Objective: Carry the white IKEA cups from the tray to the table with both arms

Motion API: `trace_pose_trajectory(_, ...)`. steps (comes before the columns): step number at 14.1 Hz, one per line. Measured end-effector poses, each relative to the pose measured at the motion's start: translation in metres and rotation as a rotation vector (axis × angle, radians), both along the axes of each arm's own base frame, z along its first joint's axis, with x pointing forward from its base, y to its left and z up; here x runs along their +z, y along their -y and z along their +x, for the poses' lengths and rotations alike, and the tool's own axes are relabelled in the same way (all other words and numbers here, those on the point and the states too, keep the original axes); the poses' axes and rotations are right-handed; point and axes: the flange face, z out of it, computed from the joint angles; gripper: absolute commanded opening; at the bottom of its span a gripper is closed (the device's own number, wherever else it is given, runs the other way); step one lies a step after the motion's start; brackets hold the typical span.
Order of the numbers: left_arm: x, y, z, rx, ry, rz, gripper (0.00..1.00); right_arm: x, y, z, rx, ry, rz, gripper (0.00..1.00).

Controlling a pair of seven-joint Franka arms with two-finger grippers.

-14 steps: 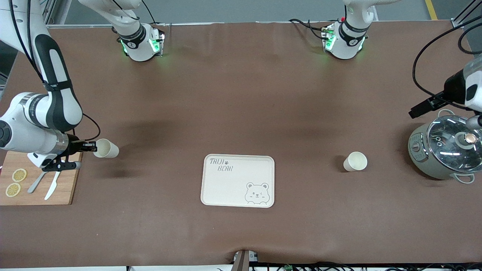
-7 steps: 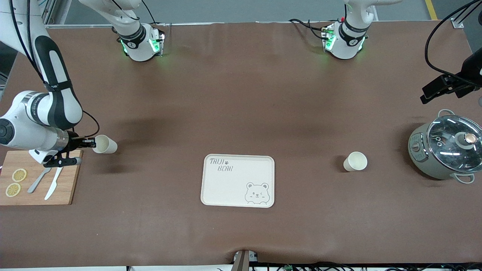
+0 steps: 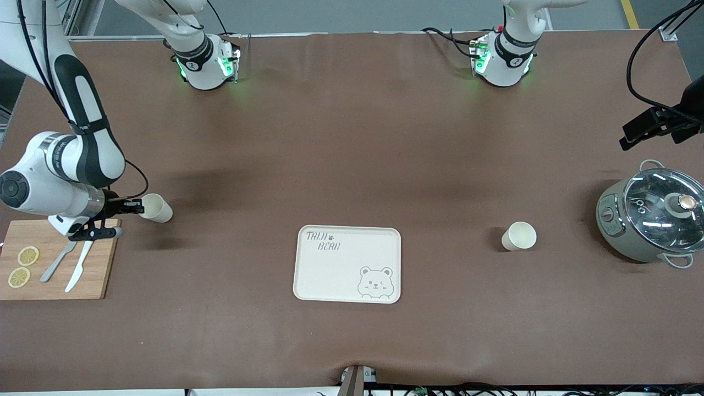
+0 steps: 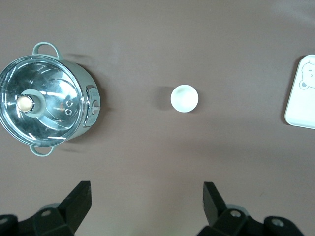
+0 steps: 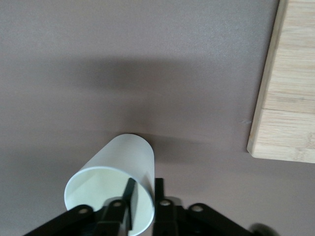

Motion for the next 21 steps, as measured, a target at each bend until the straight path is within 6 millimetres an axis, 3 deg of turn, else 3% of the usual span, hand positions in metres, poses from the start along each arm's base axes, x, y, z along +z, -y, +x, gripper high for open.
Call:
trace_pose_trajectory(4,0.001,0.000,-0.003,0.000,-0.013,0.000,1.00,0.004,-0.001,0.000,0.002,-0.029,0.008,1.00)
trace_pose_trajectory(6,0.005,0.001,-0.006,-0.001,-0.007,0.000,1.00,0.023,-0.003,0.008,0.008,-0.060,0.019,1.00)
trace_pose_trajectory(10,0.007,0.003,-0.008,-0.006,-0.008,0.000,1.00,0.111,-0.018,0.047,0.052,-0.035,0.024,1.00)
trace_pose_trajectory(13,0.006,0.008,-0.008,-0.017,-0.010,0.000,1.00,0.170,-0.030,0.066,0.085,0.002,0.006,1.00)
trace_pose_trajectory(18,0.006,0.010,-0.008,-0.018,-0.012,-0.016,1.00,0.247,-0.038,0.077,0.104,0.059,-0.005,1.00)
trace_pose_trajectory(21,0.004,0.009,-0.007,-0.018,-0.015,-0.018,1.00,0.305,-0.051,0.063,0.123,0.076,-0.005,1.00)
